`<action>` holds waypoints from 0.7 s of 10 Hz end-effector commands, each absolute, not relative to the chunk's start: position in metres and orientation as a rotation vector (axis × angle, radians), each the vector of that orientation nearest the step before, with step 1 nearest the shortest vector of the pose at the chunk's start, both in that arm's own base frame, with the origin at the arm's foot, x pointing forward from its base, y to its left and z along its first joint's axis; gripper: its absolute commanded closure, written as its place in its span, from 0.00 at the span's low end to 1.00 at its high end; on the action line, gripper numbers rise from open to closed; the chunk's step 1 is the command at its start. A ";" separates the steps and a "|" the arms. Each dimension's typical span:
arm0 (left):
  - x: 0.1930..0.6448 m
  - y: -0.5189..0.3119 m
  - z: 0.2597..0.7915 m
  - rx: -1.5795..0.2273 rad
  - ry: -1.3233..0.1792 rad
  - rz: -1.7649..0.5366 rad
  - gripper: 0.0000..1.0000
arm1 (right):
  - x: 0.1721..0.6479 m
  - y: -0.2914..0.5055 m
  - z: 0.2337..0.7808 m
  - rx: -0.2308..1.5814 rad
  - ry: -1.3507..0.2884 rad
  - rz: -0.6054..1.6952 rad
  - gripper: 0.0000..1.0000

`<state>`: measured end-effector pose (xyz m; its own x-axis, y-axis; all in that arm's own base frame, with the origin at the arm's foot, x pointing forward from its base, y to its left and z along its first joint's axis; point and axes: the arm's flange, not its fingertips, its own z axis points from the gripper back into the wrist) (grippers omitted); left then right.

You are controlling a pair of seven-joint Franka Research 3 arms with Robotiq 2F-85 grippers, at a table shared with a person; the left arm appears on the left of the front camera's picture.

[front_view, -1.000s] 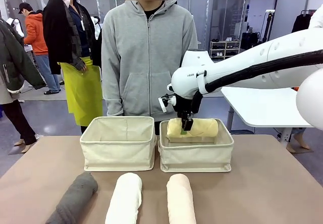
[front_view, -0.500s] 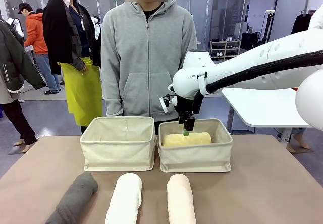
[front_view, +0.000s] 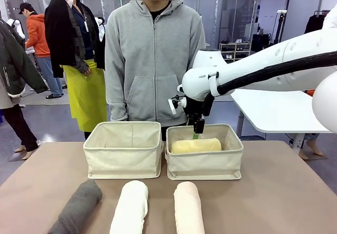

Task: Divide the towels into two baskets.
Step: Pick up one hotel-folded towel and place it in the Fabric basket indicated by the person, then pick up one hotel-folded towel from the bottom of the table and place it in the Fabric basket indicated by the person.

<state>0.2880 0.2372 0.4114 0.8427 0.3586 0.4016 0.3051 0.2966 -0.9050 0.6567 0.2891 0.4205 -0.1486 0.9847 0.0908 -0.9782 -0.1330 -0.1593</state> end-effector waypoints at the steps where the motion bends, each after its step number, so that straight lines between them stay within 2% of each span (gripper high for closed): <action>1: 0.285 0.238 0.413 -1.304 -0.625 0.035 0.00 | 0.657 0.292 0.416 -0.041 -0.197 1.717 0.00; 7: 0.285 0.238 0.413 -1.304 -0.625 0.035 0.00 | 0.657 0.292 0.416 -0.041 -0.197 1.717 0.00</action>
<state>0.2880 0.2372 0.4114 0.8427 0.3586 0.4016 0.3051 0.2966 -0.9050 0.6567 0.2910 0.4155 -0.1515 0.9842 0.0913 -0.9789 -0.1366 -0.1523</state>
